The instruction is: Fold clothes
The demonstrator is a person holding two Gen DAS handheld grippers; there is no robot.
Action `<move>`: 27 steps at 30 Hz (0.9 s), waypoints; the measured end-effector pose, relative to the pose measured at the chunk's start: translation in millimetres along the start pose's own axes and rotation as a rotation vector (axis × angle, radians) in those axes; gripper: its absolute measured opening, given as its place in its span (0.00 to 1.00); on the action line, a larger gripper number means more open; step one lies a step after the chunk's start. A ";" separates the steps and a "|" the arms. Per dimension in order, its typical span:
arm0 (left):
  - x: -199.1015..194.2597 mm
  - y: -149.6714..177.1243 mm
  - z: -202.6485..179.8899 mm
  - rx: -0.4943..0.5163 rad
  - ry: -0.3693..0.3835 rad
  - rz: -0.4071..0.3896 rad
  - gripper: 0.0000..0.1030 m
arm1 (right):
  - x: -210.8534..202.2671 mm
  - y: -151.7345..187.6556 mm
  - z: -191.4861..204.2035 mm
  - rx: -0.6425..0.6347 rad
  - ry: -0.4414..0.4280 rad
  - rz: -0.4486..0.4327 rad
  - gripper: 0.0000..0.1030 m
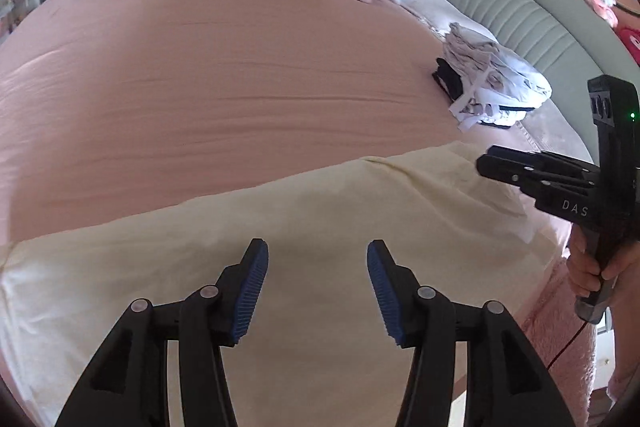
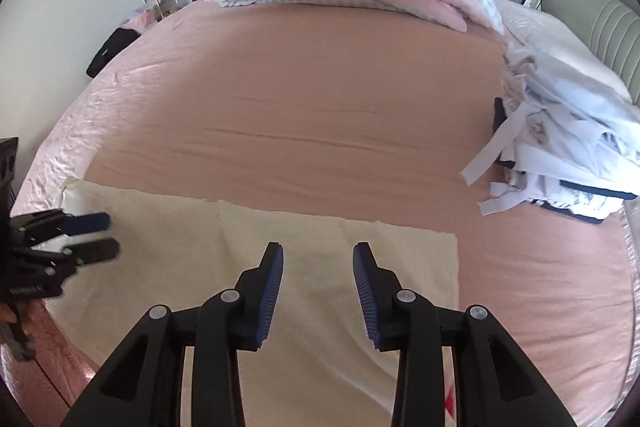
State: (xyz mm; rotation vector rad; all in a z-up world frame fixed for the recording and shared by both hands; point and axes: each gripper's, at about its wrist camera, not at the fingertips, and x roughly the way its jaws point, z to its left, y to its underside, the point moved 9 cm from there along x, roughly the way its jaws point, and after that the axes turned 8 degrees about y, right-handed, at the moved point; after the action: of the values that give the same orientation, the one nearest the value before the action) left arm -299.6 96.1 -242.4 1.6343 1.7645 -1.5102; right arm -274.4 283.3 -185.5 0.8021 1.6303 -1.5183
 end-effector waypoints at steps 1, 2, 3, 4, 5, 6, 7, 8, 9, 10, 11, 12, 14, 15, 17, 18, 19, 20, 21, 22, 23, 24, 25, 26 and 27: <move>9.1 1.4 -3.8 0.011 -0.006 0.019 0.47 | 5.8 5.4 2.1 0.002 -0.014 0.012 0.35; 16.2 6.1 -6.3 0.025 -0.024 0.043 0.47 | 9.8 12.3 4.6 -0.008 -0.020 0.024 0.35; 22.1 13.3 -5.4 0.043 -0.049 0.067 0.47 | 11.9 22.4 6.8 -0.037 -0.014 0.032 0.35; 24.4 21.7 -2.0 0.066 -0.069 0.084 0.47 | 13.3 32.9 8.9 -0.069 -0.008 0.039 0.35; 24.6 31.3 1.0 0.092 -0.084 0.095 0.47 | 12.6 45.1 10.6 -0.113 0.003 0.045 0.35; 20.9 39.4 4.3 0.119 -0.093 0.099 0.47 | 12.6 59.1 10.9 -0.160 0.012 0.059 0.35; 11.8 46.9 10.6 0.134 -0.105 0.105 0.47 | 11.8 74.3 10.0 -0.205 0.018 0.081 0.35; 0.7 54.6 18.8 0.140 -0.122 0.116 0.47 | 9.6 88.4 8.9 -0.247 0.021 0.098 0.35; -11.7 62.1 28.9 0.142 -0.150 0.123 0.47 | 2.1 98.0 7.3 -0.282 0.009 0.100 0.35; -25.2 69.1 41.7 0.137 -0.193 0.125 0.48 | -5.3 107.6 5.6 -0.316 -0.003 0.101 0.36; -40.3 76.8 57.8 0.121 -0.244 0.128 0.48 | -12.6 116.4 3.4 -0.346 -0.013 0.105 0.37; -54.2 83.6 72.4 0.094 -0.280 0.129 0.48 | -19.9 121.1 -0.9 -0.351 -0.019 0.116 0.37; -69.4 87.7 76.7 0.051 -0.272 0.100 0.47 | -34.8 119.0 -9.9 -0.306 -0.020 0.106 0.37; -69.6 86.8 65.1 0.056 -0.243 0.079 0.47 | -40.0 113.6 -12.8 -0.266 -0.029 0.090 0.37; -70.4 84.8 41.8 0.066 -0.186 0.039 0.48 | -51.3 100.2 -7.3 -0.179 -0.068 0.035 0.37; -70.9 83.9 30.1 0.071 -0.157 0.019 0.48 | -53.1 95.6 0.9 -0.156 -0.096 0.012 0.37; -67.1 82.8 14.8 0.085 -0.122 0.002 0.48 | -51.4 92.4 12.1 -0.141 -0.113 -0.002 0.37; -54.5 81.1 -3.4 0.106 -0.097 -0.002 0.48 | -45.0 92.0 23.2 -0.141 -0.100 0.003 0.37; -41.3 82.3 -15.3 0.120 -0.098 0.014 0.48 | -34.3 95.1 34.8 -0.149 -0.072 0.030 0.37; -30.5 85.8 -22.5 0.130 -0.111 0.038 0.48 | -23.8 99.1 45.9 -0.156 -0.045 0.062 0.37; -21.1 90.0 -26.1 0.132 -0.121 0.067 0.48 | -13.4 107.2 54.6 -0.155 -0.024 0.112 0.37; -14.7 96.4 -25.1 0.129 -0.138 0.098 0.48 | -4.4 115.4 62.5 -0.152 -0.006 0.158 0.37; -13.3 103.6 -20.8 0.129 -0.169 0.117 0.48 | -1.1 123.7 66.8 -0.141 -0.003 0.177 0.39; -17.1 109.8 -16.0 0.123 -0.183 0.116 0.48 | -4.8 129.8 70.8 -0.144 -0.007 0.167 0.39; -23.0 115.5 -11.8 0.112 -0.181 0.107 0.48 | -9.6 137.8 73.7 -0.157 -0.019 0.168 0.39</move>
State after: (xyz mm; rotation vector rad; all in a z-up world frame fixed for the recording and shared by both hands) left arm -188.7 70.2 -274.5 1.5607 1.4996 -1.6754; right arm -144.5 224.0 -249.8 0.8141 1.6037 -1.2616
